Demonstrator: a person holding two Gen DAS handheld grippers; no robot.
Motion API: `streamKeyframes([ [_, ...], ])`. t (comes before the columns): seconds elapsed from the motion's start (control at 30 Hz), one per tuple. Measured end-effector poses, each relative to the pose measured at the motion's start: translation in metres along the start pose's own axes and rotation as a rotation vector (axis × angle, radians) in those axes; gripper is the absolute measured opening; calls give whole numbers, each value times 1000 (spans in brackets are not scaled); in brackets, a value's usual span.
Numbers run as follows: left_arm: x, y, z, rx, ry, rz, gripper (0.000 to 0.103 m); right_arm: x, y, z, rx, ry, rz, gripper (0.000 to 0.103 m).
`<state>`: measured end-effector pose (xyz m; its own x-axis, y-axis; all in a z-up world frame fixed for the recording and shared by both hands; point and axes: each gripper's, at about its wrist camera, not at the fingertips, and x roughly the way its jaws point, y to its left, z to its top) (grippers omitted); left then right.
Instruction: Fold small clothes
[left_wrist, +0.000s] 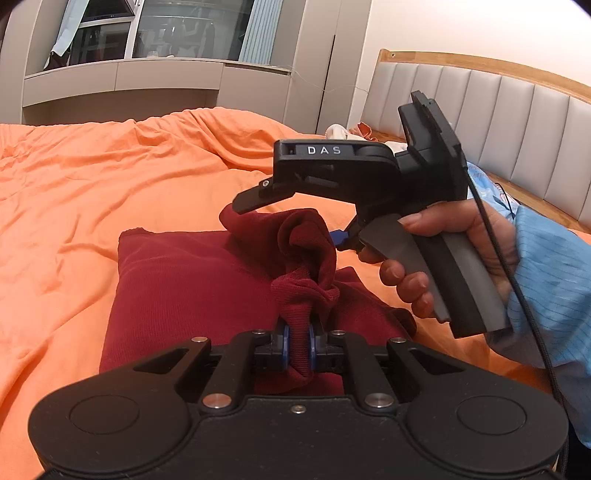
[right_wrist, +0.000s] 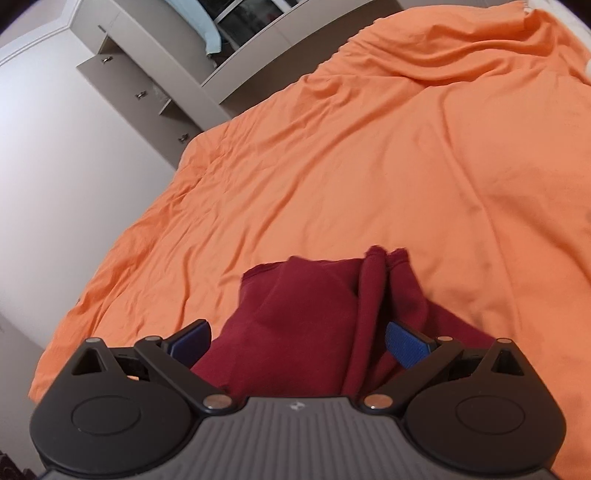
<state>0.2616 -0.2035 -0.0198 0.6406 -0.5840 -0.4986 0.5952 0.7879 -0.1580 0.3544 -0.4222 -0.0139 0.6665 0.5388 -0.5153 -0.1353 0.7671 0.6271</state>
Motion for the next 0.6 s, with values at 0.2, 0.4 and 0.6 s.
streamKeyframes([
  [0.2, 0, -2, 0, 8, 0, 4, 10, 3, 0, 0, 20, -2, -36, 102],
  [0.4, 2, -8, 1, 31, -1, 19, 9, -10, -14, -8, 94, -52, -29, 66],
  [0.6, 2, -14, 1, 44, -12, 30, 7, -22, -20, -10, 119, -108, -24, 16],
])
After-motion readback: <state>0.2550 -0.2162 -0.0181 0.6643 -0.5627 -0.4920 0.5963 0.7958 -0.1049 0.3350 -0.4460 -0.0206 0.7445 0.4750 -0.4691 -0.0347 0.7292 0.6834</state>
